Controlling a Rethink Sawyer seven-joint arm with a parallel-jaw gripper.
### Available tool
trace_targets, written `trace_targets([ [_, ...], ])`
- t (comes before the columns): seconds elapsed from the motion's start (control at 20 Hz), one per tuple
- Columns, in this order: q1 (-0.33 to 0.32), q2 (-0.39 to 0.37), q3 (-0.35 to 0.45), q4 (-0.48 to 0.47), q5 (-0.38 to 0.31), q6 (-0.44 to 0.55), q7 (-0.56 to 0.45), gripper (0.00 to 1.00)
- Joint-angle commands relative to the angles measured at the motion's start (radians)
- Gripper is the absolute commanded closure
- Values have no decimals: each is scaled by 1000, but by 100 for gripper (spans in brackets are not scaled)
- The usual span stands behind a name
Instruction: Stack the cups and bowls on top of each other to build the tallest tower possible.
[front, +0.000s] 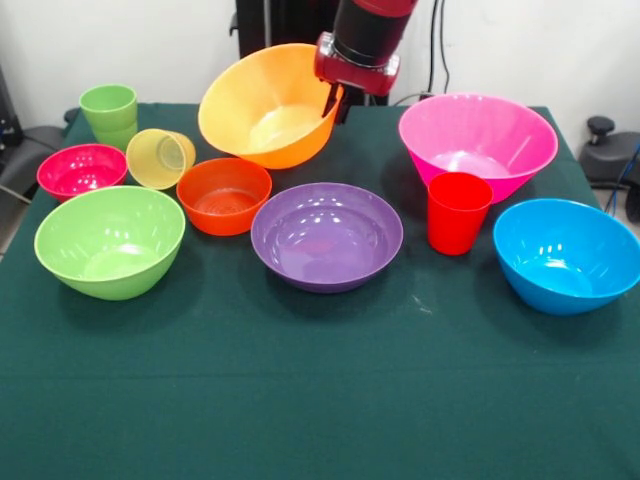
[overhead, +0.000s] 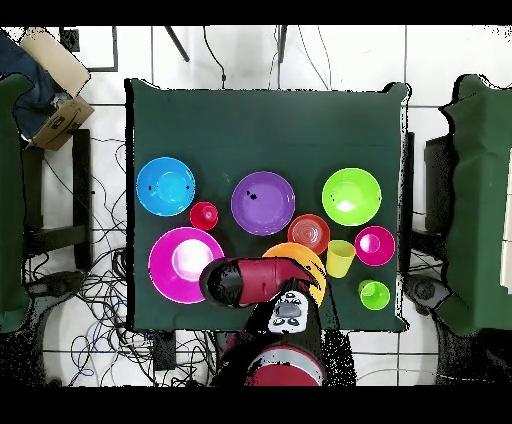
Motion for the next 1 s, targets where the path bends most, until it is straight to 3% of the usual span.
trace_targets([
  [0.05,-37,16,94,-92,50,136,57,100],
  [0.75,-50,10,108,-112,37,190,45,100],
  [1.0,-63,-11,118,-82,37,162,45,100],
])
